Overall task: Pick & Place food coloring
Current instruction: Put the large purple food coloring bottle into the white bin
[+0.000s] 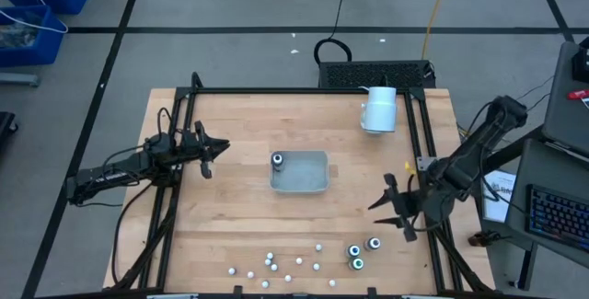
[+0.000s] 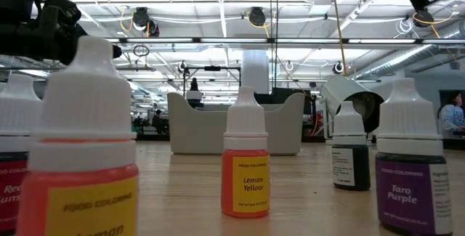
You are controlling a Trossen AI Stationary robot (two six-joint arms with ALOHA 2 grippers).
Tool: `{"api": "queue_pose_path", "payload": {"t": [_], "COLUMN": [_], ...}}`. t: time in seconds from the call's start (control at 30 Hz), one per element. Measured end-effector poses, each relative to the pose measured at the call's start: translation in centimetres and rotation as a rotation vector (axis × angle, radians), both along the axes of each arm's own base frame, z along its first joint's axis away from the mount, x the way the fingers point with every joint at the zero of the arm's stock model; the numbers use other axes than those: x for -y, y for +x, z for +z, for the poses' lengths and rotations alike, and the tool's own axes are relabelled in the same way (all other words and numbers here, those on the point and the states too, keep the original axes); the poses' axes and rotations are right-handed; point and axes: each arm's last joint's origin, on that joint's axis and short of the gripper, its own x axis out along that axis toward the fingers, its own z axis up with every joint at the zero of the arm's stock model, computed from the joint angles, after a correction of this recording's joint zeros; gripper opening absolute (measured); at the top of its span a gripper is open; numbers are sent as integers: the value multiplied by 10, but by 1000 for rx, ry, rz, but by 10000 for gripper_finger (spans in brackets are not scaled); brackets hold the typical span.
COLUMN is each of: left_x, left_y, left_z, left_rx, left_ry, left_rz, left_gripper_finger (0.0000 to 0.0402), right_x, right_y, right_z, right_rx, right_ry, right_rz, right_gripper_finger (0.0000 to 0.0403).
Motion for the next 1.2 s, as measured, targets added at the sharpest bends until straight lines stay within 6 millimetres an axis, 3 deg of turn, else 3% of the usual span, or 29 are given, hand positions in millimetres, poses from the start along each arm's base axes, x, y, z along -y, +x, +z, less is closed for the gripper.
{"api": "queue_pose_path", "payload": {"t": [0.2, 0.33, 0.7, 1.2], "left_x": [0, 0, 0, 0], "left_y": [0, 0, 0, 0], "left_z": [0, 0, 0, 0], "left_rx": [-3, -5, -4, 0], "left_ry": [11, 20, 18, -2], "left_rz": [0, 2, 3, 4], "left_gripper_finger": [58, 58, 58, 58], "right_x": [-6, -9, -13, -31], "right_y": [-7, -13, -20, -7], "right_z": [-29, -42, -77, -101], "right_rx": [-37, -42, 60, 117], "right_ry": [132, 202, 209, 179], "right_rz": [33, 47, 138, 178], "right_gripper_finger": [237, 256, 243, 242]}}
